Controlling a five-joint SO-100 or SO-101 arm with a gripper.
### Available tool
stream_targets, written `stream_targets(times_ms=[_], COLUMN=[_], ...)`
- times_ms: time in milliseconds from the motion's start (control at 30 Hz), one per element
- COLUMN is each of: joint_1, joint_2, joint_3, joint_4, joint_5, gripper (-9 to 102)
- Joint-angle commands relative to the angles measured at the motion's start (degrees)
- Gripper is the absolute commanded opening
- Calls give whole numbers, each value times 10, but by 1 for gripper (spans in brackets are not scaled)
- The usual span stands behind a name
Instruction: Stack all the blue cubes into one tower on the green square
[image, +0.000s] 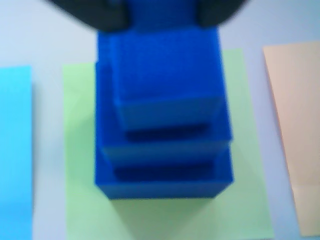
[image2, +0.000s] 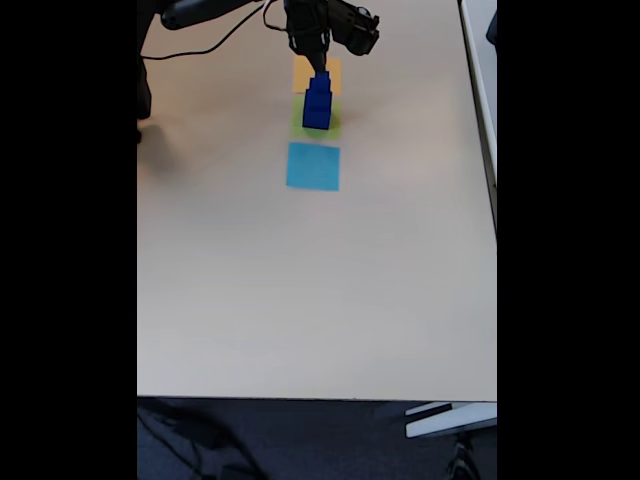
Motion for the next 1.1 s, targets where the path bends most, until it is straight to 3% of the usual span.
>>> stream_targets(times_ms=[0, 1067], joint_1=[4, 7], joint_2=[1, -13], joint_3=[-44, -55], joint_4=[-12, -12], joint_5=[-5, -9], gripper=[0, 0])
